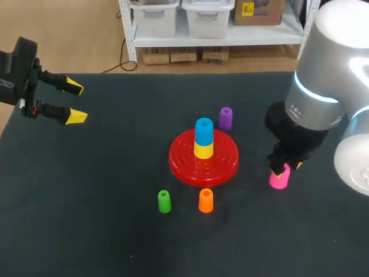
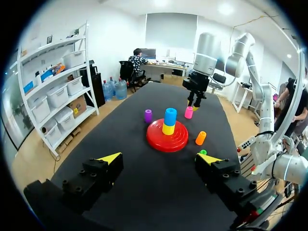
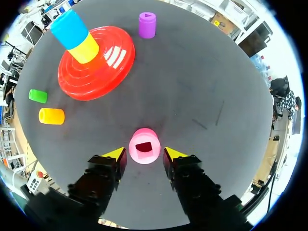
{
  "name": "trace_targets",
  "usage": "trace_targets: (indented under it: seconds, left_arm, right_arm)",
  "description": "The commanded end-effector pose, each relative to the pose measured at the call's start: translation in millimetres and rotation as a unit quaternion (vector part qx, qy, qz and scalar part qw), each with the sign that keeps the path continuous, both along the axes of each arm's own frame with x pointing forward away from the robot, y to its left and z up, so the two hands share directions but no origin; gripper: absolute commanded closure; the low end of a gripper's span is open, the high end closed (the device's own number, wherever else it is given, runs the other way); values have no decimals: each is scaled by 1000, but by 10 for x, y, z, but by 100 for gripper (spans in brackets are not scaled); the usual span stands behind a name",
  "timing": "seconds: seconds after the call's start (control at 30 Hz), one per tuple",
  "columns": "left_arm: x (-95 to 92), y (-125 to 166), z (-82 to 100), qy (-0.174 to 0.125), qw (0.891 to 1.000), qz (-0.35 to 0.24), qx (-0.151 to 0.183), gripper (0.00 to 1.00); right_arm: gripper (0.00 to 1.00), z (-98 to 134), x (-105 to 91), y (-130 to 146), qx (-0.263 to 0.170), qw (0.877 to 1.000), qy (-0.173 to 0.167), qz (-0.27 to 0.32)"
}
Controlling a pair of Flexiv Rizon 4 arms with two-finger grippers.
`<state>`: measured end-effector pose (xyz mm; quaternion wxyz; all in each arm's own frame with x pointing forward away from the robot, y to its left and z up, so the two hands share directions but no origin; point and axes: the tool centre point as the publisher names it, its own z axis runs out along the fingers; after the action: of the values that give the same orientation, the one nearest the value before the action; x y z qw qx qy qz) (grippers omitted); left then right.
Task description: Pick up and stack the cylinders on the red base in this order: pink,purple,orange,green
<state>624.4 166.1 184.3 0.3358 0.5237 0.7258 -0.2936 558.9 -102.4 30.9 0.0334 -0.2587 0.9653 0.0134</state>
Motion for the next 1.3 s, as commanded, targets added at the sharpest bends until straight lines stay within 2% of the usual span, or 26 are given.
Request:
trace_targets:
  seconds: [0.03,0.07,0.13,0.33,0.43,0.5,0.63,0.73,0.97,1.1,1.3]
  left_arm:
    - [-3,4,-8,-1,1000,0,-1,0]
    - [-3,4,-8,-1,1000,0,-1,0]
    - [-3,4,-8,-1,1000,0,-1,0]
    - [-3,4,-8,-1,1000,0,-1,0]
    - [-3,4,-8,-1,1000,0,-1,0]
    - [-3,4,-8,-1,1000,0,-1,0]
    - [-3,4,-8,-1,1000,0,-1,0]
    - [-3,4,-8,-1,1000,0,-1,0]
    - [-3,4,-8,-1,1000,0,-1,0]
    - [-3,4,-8,-1,1000,0,-1,0]
    - [-3,4,-8,-1,1000,0,-1,0]
  right_arm:
    - [58,-12,-7,-11,0,1000,-1,-2]
    - [63,-13,-8,-13,1,1000,0,-3]
    - [65,-15,-9,-15,1,1000,1,-3]
    - [65,-33,-11,-15,2,1000,2,-3]
    - [59,-46,-12,-14,1,1000,3,-2]
    - [61,-54,-11,-14,-1,1000,3,-2]
    - [57,-72,-1,-8,0,1000,3,-2]
    - [65,-73,5,0,1,1000,2,-3]
    - [64,-79,14,23,2,1000,1,-1]
    - [57,-79,21,42,1,1000,0,1]
    - [37,-95,46,51,-2,1000,0,2]
